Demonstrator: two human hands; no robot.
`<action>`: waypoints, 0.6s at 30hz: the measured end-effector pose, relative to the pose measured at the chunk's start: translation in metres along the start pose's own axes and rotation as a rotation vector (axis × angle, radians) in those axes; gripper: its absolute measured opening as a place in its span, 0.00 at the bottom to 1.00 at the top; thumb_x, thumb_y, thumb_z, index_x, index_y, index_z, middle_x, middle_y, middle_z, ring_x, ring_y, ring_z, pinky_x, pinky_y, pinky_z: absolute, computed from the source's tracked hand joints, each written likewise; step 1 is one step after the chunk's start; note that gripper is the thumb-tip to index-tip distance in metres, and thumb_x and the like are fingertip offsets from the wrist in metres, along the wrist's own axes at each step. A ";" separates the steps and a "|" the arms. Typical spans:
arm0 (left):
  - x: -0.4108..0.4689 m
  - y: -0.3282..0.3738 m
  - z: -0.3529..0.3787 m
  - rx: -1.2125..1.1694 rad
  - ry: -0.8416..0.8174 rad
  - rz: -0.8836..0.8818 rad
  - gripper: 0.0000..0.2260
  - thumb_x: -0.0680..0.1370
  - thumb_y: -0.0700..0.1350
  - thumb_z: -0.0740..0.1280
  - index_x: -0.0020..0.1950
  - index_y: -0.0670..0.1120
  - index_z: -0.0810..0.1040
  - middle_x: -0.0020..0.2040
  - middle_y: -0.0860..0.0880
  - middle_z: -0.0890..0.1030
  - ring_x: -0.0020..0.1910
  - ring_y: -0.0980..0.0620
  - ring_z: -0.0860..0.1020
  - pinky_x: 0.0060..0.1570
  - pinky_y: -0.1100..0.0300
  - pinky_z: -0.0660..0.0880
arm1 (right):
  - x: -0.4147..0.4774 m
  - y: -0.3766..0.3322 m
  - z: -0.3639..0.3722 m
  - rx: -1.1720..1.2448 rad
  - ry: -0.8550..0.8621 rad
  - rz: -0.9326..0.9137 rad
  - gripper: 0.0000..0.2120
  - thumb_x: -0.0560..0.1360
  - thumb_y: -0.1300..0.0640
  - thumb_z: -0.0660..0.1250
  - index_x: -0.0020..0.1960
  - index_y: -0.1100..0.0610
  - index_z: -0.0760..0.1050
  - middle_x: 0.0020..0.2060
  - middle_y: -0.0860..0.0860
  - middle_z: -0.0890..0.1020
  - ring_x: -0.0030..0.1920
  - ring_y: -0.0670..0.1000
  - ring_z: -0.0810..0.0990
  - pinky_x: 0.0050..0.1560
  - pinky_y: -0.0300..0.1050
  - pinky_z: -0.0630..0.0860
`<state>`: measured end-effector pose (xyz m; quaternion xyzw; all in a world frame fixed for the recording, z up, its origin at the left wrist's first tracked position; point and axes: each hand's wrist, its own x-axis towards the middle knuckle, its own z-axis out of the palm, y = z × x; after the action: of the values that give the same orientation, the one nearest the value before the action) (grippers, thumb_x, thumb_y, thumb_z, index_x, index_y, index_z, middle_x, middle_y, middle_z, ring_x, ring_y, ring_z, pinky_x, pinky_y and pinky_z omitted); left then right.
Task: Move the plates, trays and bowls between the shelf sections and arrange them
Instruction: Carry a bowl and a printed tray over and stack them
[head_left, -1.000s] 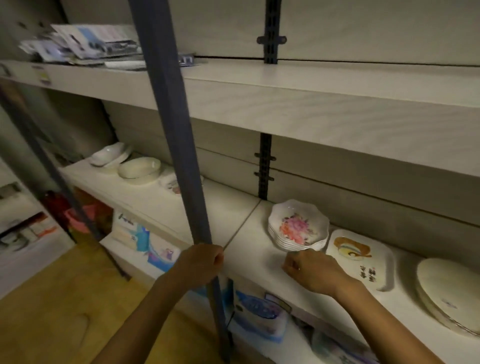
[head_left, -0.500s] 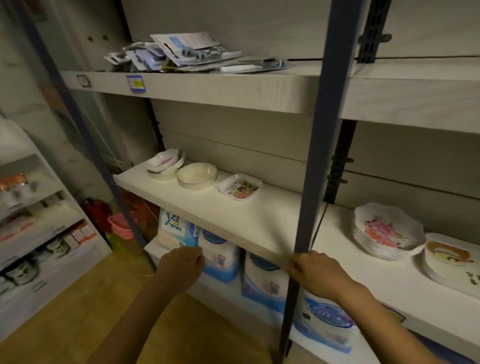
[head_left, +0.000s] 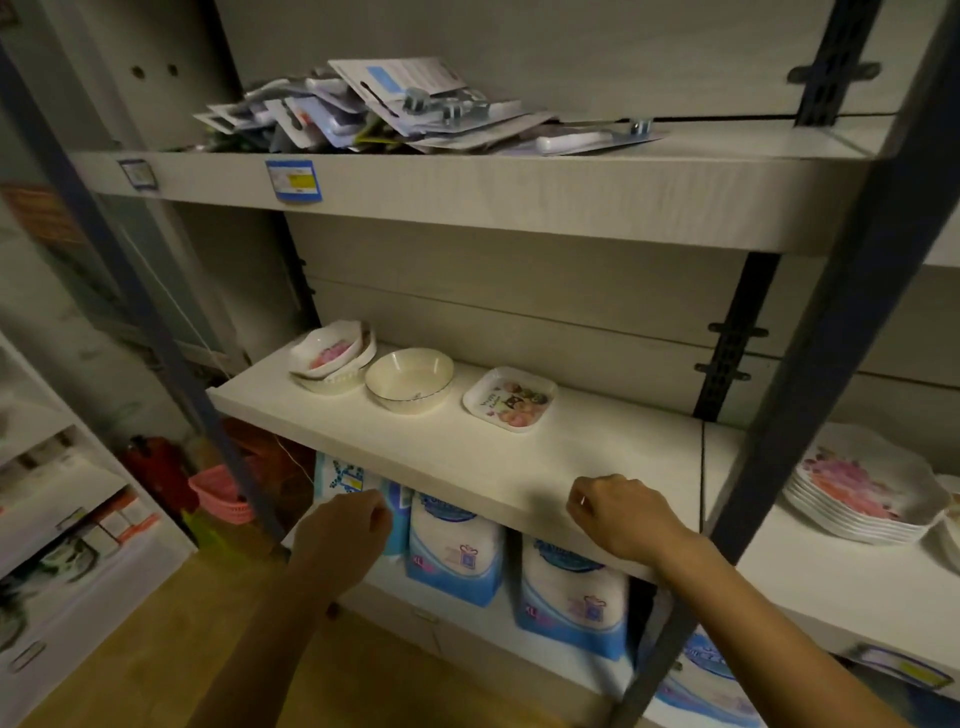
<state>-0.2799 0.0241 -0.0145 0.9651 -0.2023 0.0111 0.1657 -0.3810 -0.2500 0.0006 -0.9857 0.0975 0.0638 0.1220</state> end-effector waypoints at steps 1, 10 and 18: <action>0.010 -0.008 0.000 0.000 0.003 -0.006 0.12 0.79 0.47 0.58 0.45 0.42 0.77 0.41 0.43 0.82 0.41 0.47 0.81 0.41 0.55 0.77 | 0.012 -0.003 0.000 -0.003 0.005 0.013 0.17 0.79 0.48 0.52 0.60 0.55 0.73 0.57 0.56 0.78 0.55 0.57 0.77 0.53 0.50 0.74; 0.122 -0.059 -0.010 -0.095 -0.042 0.009 0.16 0.77 0.47 0.62 0.30 0.52 0.65 0.38 0.46 0.81 0.38 0.51 0.78 0.41 0.61 0.74 | 0.138 -0.008 0.016 0.022 0.036 0.287 0.19 0.80 0.46 0.49 0.50 0.56 0.74 0.47 0.54 0.79 0.43 0.52 0.76 0.42 0.43 0.71; 0.196 -0.108 -0.017 -0.136 -0.164 -0.051 0.11 0.78 0.45 0.61 0.40 0.42 0.76 0.40 0.43 0.82 0.43 0.45 0.80 0.49 0.54 0.76 | 0.228 -0.010 0.041 0.158 -0.043 0.605 0.17 0.79 0.46 0.50 0.44 0.55 0.70 0.34 0.50 0.76 0.39 0.51 0.77 0.37 0.43 0.71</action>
<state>-0.0573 0.0466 -0.0155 0.9541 -0.1909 -0.0858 0.2142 -0.1615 -0.2708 -0.0710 -0.8980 0.3882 0.1102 0.1756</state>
